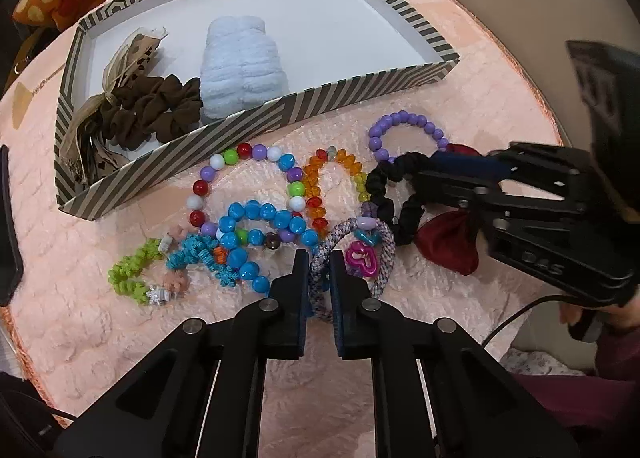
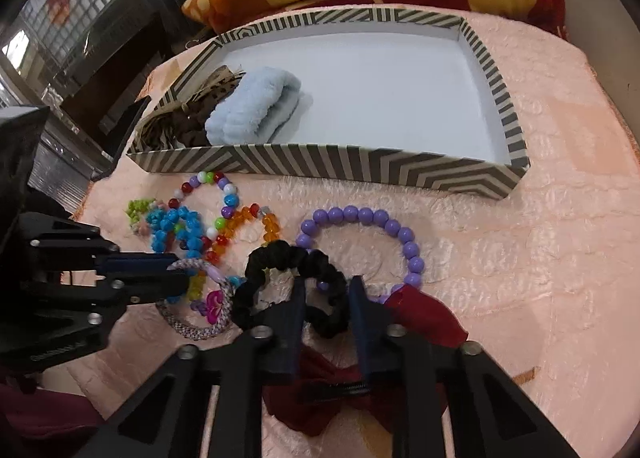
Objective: Organize jewelry
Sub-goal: 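Grasp the grey braided bracelet with left tool while right grasps black scrunchie, then lower both held items into the tray and open both tools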
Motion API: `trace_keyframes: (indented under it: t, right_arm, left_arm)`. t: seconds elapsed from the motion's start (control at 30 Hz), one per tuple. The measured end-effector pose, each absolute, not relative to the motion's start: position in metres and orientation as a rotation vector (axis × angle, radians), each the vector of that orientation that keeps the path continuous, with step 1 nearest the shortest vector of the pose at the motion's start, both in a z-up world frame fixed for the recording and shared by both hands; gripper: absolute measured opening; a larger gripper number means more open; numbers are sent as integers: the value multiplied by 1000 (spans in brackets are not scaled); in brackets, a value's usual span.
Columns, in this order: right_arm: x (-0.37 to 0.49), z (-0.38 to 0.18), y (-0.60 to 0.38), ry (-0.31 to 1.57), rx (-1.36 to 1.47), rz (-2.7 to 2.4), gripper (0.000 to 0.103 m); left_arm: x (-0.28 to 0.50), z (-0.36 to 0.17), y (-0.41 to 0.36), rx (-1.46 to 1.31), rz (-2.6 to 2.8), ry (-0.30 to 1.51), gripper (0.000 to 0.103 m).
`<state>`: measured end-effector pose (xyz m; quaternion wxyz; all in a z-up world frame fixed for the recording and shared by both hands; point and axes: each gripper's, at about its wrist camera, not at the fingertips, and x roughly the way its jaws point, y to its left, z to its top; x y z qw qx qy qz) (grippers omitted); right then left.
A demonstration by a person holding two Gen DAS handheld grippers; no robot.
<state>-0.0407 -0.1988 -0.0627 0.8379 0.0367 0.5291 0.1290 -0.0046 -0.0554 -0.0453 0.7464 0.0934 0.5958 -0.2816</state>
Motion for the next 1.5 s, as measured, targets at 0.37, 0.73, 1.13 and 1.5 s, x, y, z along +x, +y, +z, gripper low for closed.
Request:
trace_keyframes:
  t: [0.37,0.73,1.13,1.5]
  right_arm:
    - [-59,-18,-213,1021,191,310,4]
    - [-39,20,-212,943,201,301,4]
    - [12,23,-218,930,193,273,4]
    - [56,-8,-224,1018,232,281,4]
  left_arm:
    - [-9,-12,-34,150,-631,1267,6]
    - [14,29,-26,150,-564,1164,6]
    - [69,37,-23,130,-403,1106,6]
    - [117,25,-37,129,-332,1119,6]
